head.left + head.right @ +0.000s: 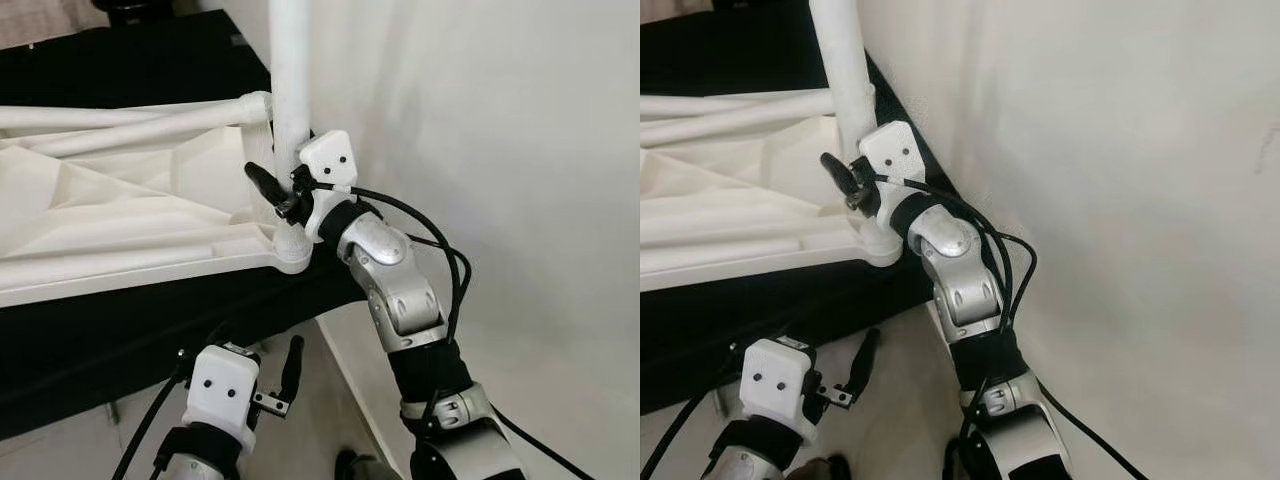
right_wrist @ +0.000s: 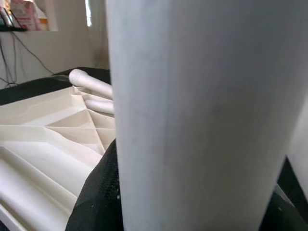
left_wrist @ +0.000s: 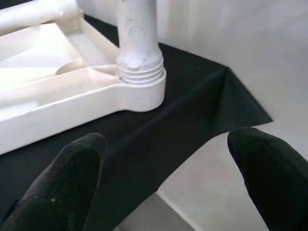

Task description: Building children table

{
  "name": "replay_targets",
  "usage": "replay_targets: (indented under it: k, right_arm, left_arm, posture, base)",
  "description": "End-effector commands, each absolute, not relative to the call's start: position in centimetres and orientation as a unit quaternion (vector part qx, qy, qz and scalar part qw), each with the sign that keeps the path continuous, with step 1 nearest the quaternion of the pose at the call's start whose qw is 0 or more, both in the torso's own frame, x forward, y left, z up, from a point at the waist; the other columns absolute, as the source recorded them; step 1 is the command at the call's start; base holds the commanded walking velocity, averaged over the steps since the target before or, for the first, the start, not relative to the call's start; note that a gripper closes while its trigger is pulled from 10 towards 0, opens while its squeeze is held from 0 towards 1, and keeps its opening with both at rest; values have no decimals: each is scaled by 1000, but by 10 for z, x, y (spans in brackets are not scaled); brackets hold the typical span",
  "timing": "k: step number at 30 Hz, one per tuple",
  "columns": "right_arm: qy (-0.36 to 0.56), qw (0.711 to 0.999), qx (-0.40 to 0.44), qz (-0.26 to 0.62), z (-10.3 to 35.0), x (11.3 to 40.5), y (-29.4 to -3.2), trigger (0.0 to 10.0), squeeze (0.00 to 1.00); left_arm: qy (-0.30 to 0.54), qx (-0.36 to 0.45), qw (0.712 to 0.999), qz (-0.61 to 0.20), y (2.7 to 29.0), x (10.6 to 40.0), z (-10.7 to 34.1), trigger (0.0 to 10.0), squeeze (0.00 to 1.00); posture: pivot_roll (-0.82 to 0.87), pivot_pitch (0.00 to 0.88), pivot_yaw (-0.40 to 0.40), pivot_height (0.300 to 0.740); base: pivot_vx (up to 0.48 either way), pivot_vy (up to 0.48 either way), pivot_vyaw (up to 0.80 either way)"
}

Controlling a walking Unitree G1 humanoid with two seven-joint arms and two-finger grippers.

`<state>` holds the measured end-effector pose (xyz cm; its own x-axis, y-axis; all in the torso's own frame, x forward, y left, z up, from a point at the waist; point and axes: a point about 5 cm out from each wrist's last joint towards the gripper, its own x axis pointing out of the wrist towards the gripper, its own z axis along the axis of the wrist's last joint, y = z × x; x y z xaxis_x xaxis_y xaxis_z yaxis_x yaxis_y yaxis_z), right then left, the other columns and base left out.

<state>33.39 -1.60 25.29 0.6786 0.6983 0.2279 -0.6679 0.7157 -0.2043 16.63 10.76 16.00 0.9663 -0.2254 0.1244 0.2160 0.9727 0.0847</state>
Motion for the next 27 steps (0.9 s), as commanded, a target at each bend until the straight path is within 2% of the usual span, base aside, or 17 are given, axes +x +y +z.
replay_targets:
  k: [1, 2, 3, 4, 6, 7, 9, 10, 11, 15, 17, 22, 23, 24, 25, 26, 27]
  right_arm:
    - [-73, 890, -18, 449, 218, 323, 2, 10000, 431]
    - [-85, 855, -9, 511, 229, 316, 3, 10000, 1000]
    - [-95, 816, -11, 571, 236, 311, 2, 10000, 1000]
    - [-95, 816, -11, 571, 236, 311, 2, 10000, 1000]
    - [-97, 761, -29, 641, 242, 309, -3, 10000, 1000]
    - [-97, 761, -29, 641, 242, 309, -3, 10000, 1000]
    - [-94, 724, -68, 680, 241, 315, -7, 10000, 1000]
    - [-90, 701, -88, 702, 240, 319, -6, 10000, 0]
    - [-90, 701, -88, 702, 240, 319, -6, 10000, 0]
    - [-78, 670, -108, 730, 249, 332, -4, 10000, 0]
    - [-73, 664, -110, 736, 263, 343, -5, 10000, 0]
    - [-67, 653, -113, 746, 271, 347, -7, 10000, 0]
    - [-63, 641, -112, 757, 274, 349, -9, 7176, 0]
    - [-60, 633, -111, 764, 276, 350, -10, 0, 0]
    - [-60, 633, -111, 764, 276, 350, -10, 0, 0]
    - [-52, 613, -112, 780, 277, 351, -13, 0, 0]
    - [-52, 613, -112, 780, 277, 351, -13, 0, 0]
  left_arm:
    - [-58, 32, 992, -107, 109, 165, 156, 10000, 0]
    - [-59, 33, 992, -106, 109, 166, 156, 10000, 0]
    - [-59, 33, 992, -106, 109, 166, 157, 10000, 0]
    - [-59, 33, 992, -106, 109, 166, 157, 10000, 0]
    - [-58, 33, 992, -107, 109, 165, 157, 10000, 0]
    - [-58, 33, 992, -107, 109, 165, 157, 10000, 0]
    - [-58, 33, 992, -108, 109, 164, 158, 10000, 0]
    - [-57, 34, 992, -108, 109, 163, 158, 10000, 0]
    - [-57, 34, 992, -108, 109, 163, 158, 10000, 0]
    - [-55, 34, 992, -109, 109, 160, 159, 10000, 0]
    - [-54, 34, 992, -108, 108, 158, 160, 10000, 0]
    - [-53, 33, 992, -108, 107, 156, 160, 10000, 0]
    - [-53, 33, 992, -108, 107, 156, 161, 10000, 0]
    - [-53, 32, 992, -108, 106, 155, 161, 10000, 0]
    - [-53, 32, 992, -108, 106, 155, 161, 10000, 0]
    - [-52, 32, 992, -107, 106, 154, 161, 10000, 0]
    - [-52, 32, 992, -107, 106, 154, 161, 10000, 0]
  posture:
    - [-58, 249, -72, 740]
    - [-52, 247, -71, 740]
    - [-44, 250, -68, 740]
    - [-44, 250, -68, 740]
    - [-33, 258, -67, 740]
    - [-33, 258, -67, 740]
    - [-20, 263, -61, 740]
    - [-12, 270, -60, 740]
    - [-12, 270, -60, 740]
    - [11, 284, -65, 740]
    - [15, 292, -69, 740]
    - [17, 298, -72, 740]
    - [20, 305, -75, 740]
    - [23, 308, -76, 740]
    - [23, 308, -76, 740]
    - [23, 309, -76, 740]
    - [23, 309, -76, 740]
  base:
    - [0, 0, 0]
    - [0, 0, 0]
    - [0, 0, 0]
    - [0, 0, 0]
    - [0, 0, 0]
    - [0, 0, 0]
    - [0, 0, 0]
    - [0, 0, 0]
    - [0, 0, 0]
    - [0, 0, 0]
    - [0, 0, 0]
    - [0, 0, 0]
    - [0, 0, 0]
    - [0, 0, 0]
    - [0, 0, 0]
    - [0, 0, 0]
    - [0, 0, 0]
